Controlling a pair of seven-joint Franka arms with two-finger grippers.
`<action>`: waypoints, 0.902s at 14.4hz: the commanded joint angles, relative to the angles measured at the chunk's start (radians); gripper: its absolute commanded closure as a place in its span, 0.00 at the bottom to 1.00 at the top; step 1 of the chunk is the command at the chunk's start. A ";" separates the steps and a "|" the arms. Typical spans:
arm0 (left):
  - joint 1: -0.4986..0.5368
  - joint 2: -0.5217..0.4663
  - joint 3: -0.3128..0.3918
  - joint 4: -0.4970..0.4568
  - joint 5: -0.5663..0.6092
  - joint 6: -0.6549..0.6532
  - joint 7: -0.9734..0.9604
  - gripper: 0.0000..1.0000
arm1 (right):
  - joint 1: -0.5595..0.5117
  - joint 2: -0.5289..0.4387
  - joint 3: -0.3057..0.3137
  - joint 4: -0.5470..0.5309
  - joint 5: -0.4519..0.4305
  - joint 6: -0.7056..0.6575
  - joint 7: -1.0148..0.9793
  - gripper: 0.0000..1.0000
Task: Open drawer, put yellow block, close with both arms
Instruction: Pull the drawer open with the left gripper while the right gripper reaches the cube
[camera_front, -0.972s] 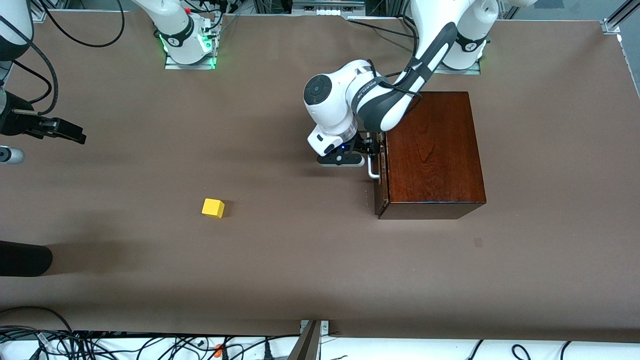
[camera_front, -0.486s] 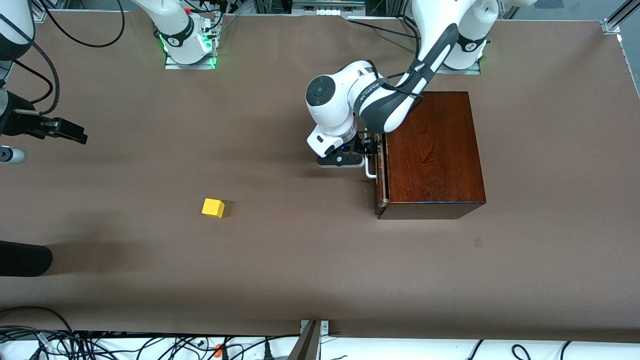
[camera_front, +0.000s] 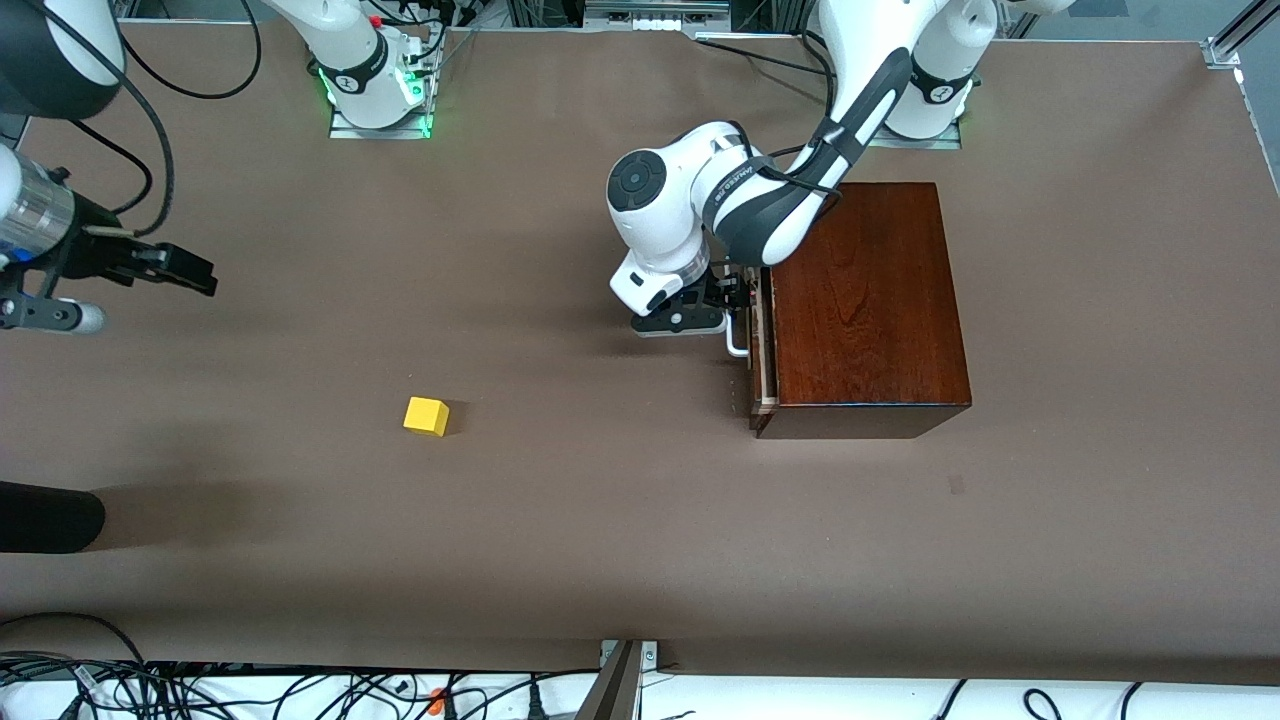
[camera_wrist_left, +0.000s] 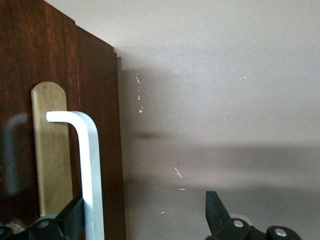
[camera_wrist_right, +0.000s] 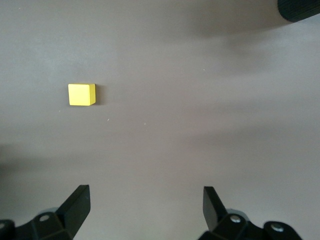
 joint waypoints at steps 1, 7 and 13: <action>-0.048 0.079 -0.017 0.081 -0.052 0.063 -0.025 0.00 | 0.002 0.066 0.001 0.005 0.025 0.068 0.036 0.00; -0.068 0.105 -0.017 0.142 -0.055 0.063 -0.029 0.00 | 0.137 0.124 0.001 0.010 0.024 0.167 0.295 0.00; -0.070 0.111 -0.017 0.167 -0.073 0.081 -0.024 0.00 | 0.172 0.179 0.003 0.008 0.033 0.273 0.364 0.00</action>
